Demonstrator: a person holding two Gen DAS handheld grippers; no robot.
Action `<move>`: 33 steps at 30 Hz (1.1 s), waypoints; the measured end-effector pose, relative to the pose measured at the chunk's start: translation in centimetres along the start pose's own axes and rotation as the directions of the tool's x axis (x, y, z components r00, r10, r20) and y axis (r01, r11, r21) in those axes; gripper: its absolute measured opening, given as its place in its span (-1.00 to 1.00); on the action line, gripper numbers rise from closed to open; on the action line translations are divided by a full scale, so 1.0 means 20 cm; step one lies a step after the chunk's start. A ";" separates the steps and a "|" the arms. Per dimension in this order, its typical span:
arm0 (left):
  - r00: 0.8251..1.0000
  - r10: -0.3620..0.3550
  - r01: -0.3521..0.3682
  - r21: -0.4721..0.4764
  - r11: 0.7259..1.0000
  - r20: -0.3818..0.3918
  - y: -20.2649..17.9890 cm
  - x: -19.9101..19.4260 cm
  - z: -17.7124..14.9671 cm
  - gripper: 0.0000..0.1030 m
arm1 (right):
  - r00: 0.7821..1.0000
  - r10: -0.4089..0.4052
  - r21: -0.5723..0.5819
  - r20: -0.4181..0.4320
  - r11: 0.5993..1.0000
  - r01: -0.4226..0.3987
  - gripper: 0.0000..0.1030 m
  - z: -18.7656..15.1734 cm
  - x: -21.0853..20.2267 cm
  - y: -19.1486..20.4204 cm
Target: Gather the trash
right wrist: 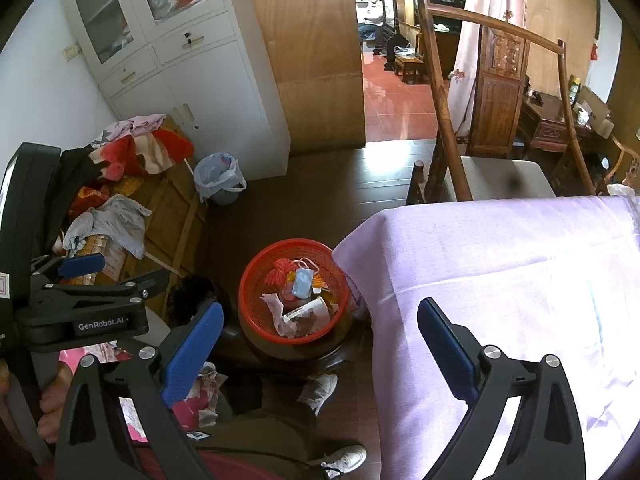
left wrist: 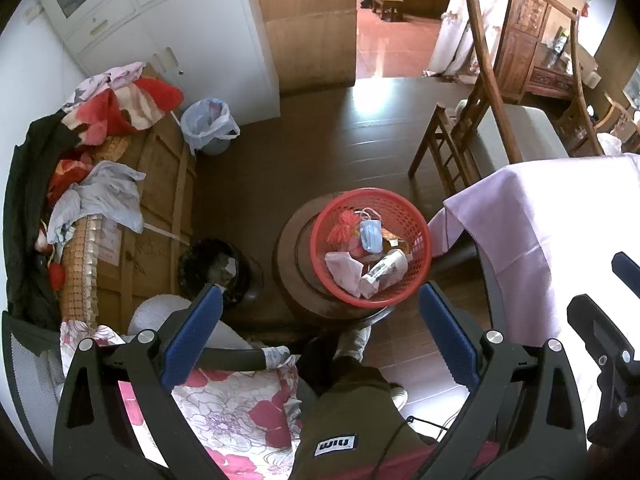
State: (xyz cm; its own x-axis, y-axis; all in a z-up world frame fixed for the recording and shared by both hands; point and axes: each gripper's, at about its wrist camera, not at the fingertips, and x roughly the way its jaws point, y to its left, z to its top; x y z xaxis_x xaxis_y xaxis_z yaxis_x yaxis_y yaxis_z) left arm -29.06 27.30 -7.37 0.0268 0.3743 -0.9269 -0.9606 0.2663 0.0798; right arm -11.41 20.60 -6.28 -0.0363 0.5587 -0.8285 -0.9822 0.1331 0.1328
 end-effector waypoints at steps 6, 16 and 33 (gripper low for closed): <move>1.000 -0.001 0.001 -0.004 1.000 -0.004 0.01 0.00 -0.01 0.84 | 1.000 -0.001 0.000 0.000 1.000 0.001 0.86 0.00 0.00 0.00; 1.000 0.000 0.000 -0.008 1.000 -0.008 0.01 0.00 -0.02 0.84 | 1.000 0.001 -0.003 -0.002 1.000 -0.001 0.86 0.00 0.00 0.00; 1.000 0.000 -0.001 -0.009 1.000 -0.014 0.02 0.01 -0.04 0.84 | 1.000 0.001 -0.003 -0.004 1.000 -0.001 0.86 0.00 -0.01 0.00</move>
State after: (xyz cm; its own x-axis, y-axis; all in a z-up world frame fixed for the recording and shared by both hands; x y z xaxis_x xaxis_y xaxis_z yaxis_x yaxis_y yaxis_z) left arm -29.76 26.75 -7.87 0.0226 0.3624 -0.9318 -0.9630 0.2583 0.0771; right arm -11.34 20.48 -6.17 -0.0376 0.5555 -0.8307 -0.9826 0.1307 0.1319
